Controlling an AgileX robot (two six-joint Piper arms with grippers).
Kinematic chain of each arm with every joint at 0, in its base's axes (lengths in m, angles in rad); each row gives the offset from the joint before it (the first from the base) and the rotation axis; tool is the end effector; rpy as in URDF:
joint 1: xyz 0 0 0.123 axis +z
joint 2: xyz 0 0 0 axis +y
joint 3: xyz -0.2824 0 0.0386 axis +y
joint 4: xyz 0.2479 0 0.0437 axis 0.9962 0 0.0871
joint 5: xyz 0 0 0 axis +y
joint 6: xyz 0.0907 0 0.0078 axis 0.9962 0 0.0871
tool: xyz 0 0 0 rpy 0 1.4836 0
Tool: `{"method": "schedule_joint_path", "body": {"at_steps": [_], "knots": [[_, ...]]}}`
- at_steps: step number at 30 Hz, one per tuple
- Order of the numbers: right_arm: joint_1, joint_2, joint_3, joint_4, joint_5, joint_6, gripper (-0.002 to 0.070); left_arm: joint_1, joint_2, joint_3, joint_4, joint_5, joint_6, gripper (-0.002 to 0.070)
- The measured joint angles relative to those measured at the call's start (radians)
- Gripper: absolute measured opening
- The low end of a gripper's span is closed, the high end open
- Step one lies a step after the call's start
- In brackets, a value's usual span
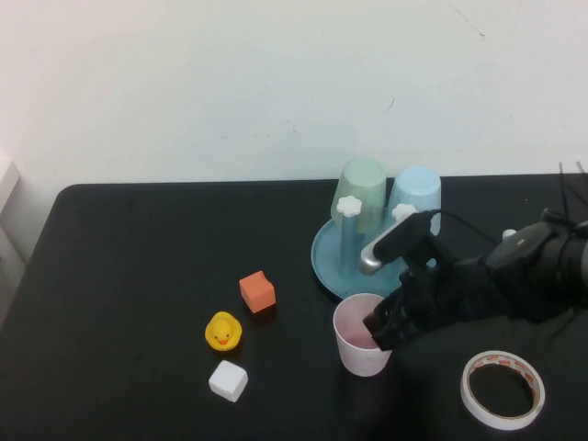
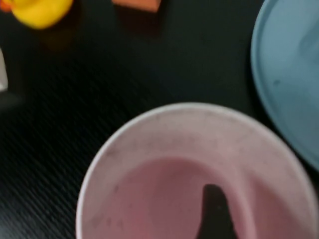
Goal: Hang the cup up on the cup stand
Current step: Pick up the cup from the table, then adjust the cup with two arms
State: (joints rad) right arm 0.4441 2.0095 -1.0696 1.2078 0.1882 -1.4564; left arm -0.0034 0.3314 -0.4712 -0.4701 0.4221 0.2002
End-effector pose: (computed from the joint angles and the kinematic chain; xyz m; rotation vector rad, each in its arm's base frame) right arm 0.3459 0.1823 0.1165 -0.9234 2.3183 0.2984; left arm 0.0732 -0.0172 0.3154 -0.0610 1.7325 -0.3358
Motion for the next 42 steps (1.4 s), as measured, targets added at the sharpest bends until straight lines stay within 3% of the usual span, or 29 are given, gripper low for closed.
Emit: {"method": "schedule_joint_path", "body": {"at_steps": [4, 7, 9, 13, 16, 18, 20, 22, 27, 33, 42], "knots": [[0.000, 0.026, 0.000, 0.000, -0.002, 0.000, 0.0285, 0.000, 0.000, 0.000, -0.067, -0.058, 0.000, -0.0001], [0.000, 0.028, -0.001, 0.000, 0.000, 0.002, 0.0093, 0.000, 0.000, 0.000, -0.186, -0.116, 0.000, -0.0001], [0.000, 0.015, -0.001, -0.002, 0.018, 0.004, 0.0046, 0.000, 0.000, 0.000, -0.276, -0.136, 0.000, -0.0001], [0.000, -0.058, -0.001, -0.006, 0.089, 0.002, 0.0034, 0.000, 0.000, 0.000, -0.463, -0.137, 0.000, 0.0058], [0.018, -0.167, -0.001, 0.027, 0.121, -0.015, 0.0034, 0.000, 0.000, 0.000, -0.618, -0.116, 0.000, 0.0226], [0.047, -0.251, -0.001, 0.116, 0.122, -0.096, 0.0034, 0.000, 0.000, 0.000, -0.784, -0.108, -0.019, 0.0436], [0.086, -0.323, -0.001, 0.262, 0.126, -0.234, 0.0034, 0.000, 0.006, 0.000, -0.933, -0.105, -0.050, 0.0575], [0.125, -0.386, -0.001, 0.405, 0.145, -0.394, 0.0033, 0.000, 0.016, 0.000, -1.076, -0.101, -0.080, 0.0643], [0.224, -0.462, -0.085, 0.482, 0.206, -0.541, 0.0032, 0.000, 0.052, 0.000, -1.216, -0.056, -0.101, 0.0687], [0.297, -0.464, -0.221, 0.490, 0.221, -0.556, 0.0032, 0.000, 0.088, 0.000, -1.229, 0.015, -0.151, 0.0692], [0.385, -0.402, -0.317, 0.493, 0.242, -0.545, 0.0032, 0.000, 0.092, 0.000, -1.232, -0.021, -0.183, 0.0692]]}}
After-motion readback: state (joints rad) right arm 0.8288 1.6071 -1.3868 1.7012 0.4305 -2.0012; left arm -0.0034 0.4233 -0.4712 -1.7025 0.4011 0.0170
